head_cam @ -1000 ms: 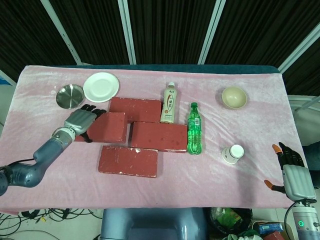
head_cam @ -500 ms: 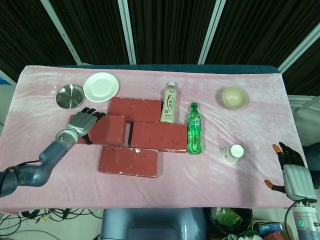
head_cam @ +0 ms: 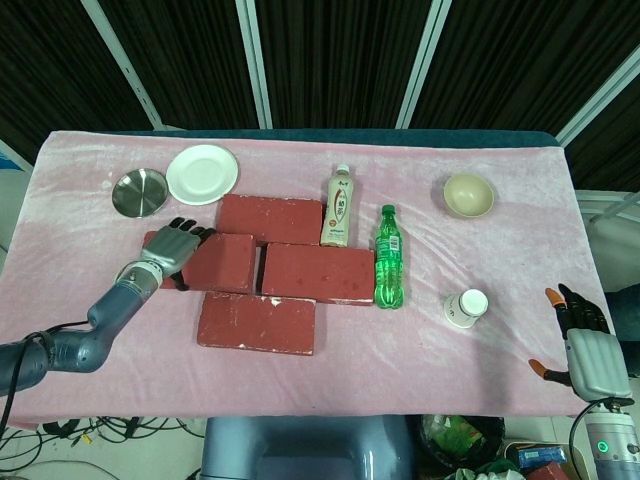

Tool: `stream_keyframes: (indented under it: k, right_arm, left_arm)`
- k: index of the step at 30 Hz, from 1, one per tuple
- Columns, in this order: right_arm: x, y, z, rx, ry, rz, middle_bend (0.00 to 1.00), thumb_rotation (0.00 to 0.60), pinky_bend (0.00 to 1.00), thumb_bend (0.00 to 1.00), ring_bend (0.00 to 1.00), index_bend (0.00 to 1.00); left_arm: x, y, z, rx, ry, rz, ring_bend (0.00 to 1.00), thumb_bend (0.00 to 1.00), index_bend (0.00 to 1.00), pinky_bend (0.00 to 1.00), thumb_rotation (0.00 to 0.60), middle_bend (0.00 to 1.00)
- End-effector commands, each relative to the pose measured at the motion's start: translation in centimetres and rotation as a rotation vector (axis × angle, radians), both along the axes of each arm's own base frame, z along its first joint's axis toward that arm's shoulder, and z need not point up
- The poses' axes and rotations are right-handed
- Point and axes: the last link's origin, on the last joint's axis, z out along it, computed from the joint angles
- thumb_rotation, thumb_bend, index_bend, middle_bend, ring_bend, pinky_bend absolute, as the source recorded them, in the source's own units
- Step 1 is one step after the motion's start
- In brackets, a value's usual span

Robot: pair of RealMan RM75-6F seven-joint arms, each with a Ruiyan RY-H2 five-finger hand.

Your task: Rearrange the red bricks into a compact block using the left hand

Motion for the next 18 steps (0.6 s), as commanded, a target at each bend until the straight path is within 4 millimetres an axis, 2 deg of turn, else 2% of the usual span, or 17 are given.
stream_keyframes:
  k: [1, 18]
  right_arm:
    - [0.0, 0.0, 0.0, 0.001, -0.001, -0.001, 0.00, 0.600, 0.08, 0.04, 0.00, 0.00]
    - [0.0, 0.0, 0.0, 0.002, -0.003, -0.005, 0.00, 0.600, 0.08, 0.04, 0.00, 0.00]
  left_arm:
    - [0.0, 0.0, -0.1, 0.000, 0.002, -0.002, 0.00, 0.20, 0.21, 0.00, 0.600, 0.24]
    - [1.7, 0.2, -1.9, -0.013, 0.002, -0.019, 0.00, 0.18, 0.21, 0.00, 0.600, 0.23]
